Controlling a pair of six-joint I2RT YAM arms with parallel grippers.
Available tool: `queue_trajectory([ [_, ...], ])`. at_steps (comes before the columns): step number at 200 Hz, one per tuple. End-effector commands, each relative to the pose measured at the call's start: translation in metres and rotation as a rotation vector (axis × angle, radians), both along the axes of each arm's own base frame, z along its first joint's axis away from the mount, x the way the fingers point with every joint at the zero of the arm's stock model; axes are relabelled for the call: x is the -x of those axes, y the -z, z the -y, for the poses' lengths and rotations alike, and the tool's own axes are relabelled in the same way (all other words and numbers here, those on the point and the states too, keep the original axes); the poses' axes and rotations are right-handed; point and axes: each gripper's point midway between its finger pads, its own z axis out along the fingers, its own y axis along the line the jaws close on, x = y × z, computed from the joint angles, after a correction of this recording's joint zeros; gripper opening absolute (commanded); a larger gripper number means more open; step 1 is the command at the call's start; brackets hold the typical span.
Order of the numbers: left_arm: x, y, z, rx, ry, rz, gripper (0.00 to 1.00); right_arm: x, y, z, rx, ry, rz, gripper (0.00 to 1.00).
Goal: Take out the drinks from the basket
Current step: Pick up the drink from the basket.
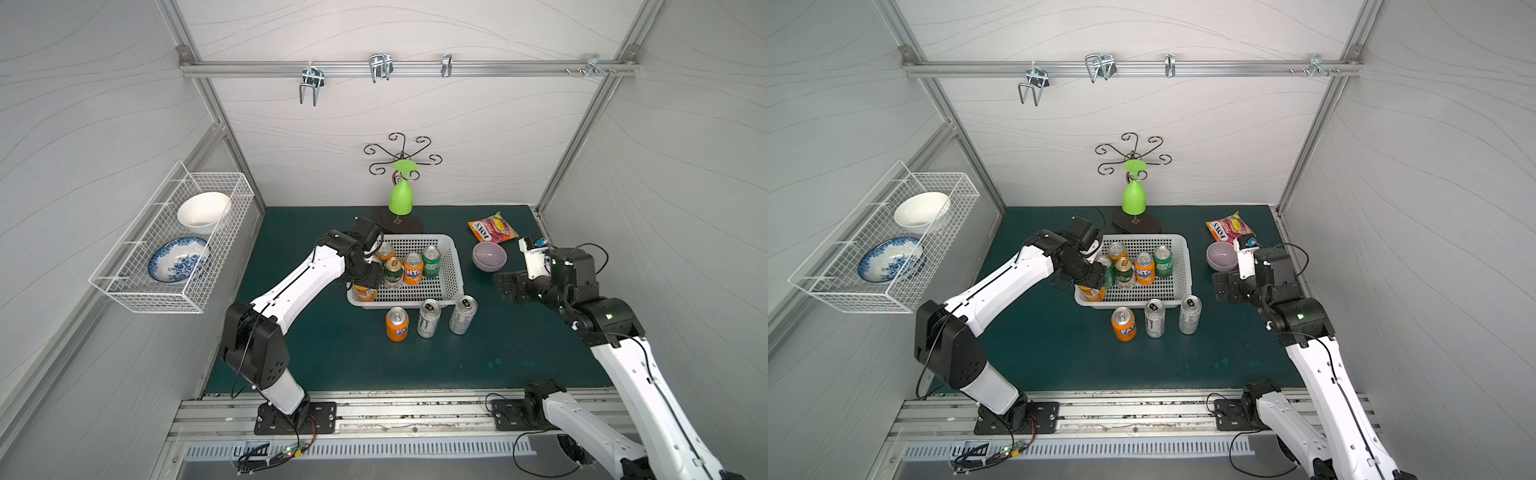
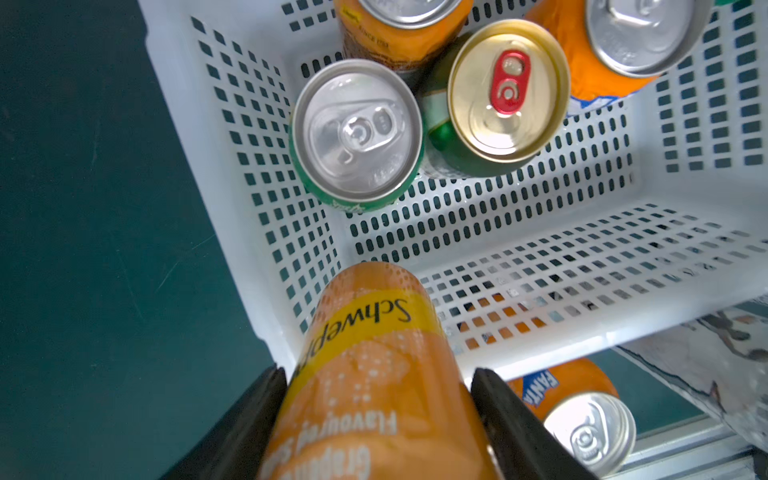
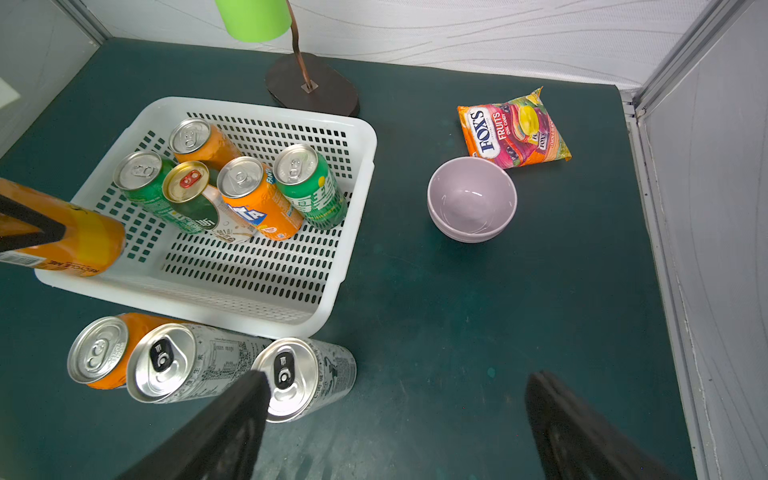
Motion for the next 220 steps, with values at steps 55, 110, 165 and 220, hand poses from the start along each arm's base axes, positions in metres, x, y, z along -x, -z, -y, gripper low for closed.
queue_trajectory([
  [55,0.021,-0.086,-0.012,0.094,-0.004,0.152,0.60,-0.003,0.001,-0.002,0.007,-0.011,0.007,0.99],
  [110,0.054,-0.087,-0.033,0.068,-0.018,0.133,0.61,-0.004,0.001,-0.003,0.005,-0.012,0.006,0.99],
  [165,0.079,-0.057,-0.046,0.055,-0.049,0.082,0.62,-0.003,0.001,-0.003,0.004,-0.014,0.004,0.99],
  [220,0.083,-0.036,-0.046,0.063,-0.070,0.060,0.62,-0.003,0.000,-0.003,0.004,-0.013,0.005,0.99],
])
